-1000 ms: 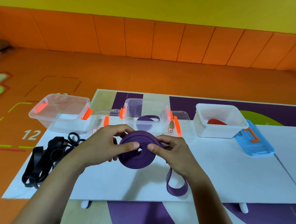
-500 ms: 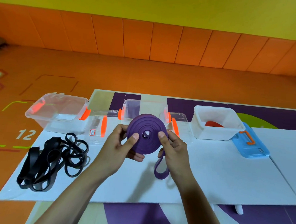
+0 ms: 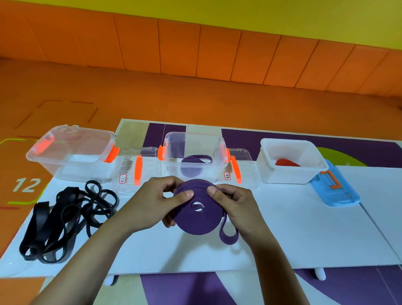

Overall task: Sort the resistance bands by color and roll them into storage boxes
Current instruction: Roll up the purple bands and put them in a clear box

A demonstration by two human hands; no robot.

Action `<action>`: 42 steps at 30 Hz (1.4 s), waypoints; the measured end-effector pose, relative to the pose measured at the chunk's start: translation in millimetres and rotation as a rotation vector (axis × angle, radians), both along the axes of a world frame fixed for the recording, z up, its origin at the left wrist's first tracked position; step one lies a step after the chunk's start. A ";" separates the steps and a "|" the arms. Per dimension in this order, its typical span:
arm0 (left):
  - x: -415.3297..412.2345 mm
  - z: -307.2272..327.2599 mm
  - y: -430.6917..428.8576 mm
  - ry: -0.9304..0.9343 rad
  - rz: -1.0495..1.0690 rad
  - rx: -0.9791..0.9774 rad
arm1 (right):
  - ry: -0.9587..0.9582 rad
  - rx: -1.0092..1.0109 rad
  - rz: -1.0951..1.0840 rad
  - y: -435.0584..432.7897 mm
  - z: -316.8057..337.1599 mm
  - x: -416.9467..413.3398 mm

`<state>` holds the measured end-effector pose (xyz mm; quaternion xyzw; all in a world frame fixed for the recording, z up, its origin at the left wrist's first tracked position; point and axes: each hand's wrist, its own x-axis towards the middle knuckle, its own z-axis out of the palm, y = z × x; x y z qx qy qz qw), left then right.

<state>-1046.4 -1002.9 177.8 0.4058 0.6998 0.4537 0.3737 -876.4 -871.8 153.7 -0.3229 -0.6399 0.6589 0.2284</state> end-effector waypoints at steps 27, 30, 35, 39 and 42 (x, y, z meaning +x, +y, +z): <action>-36.4 -81.1 63.7 -0.366 0.484 0.049 | -0.169 0.169 -0.260 21.9 -74.8 -97.4; -43.4 -94.2 94.0 -0.332 0.467 -0.014 | -0.237 0.136 -0.249 58.9 -83.0 -108.5; -72.4 -101.5 153.9 -0.148 0.564 -0.039 | -0.245 0.107 -0.204 129.6 -96.2 -142.0; -110.4 -120.0 209.3 -0.085 0.559 -0.125 | -0.312 0.097 -0.187 184.5 -117.5 -184.2; -138.5 -133.7 242.6 -0.097 0.543 -0.246 | -0.406 0.075 -0.119 216.1 -132.7 -208.9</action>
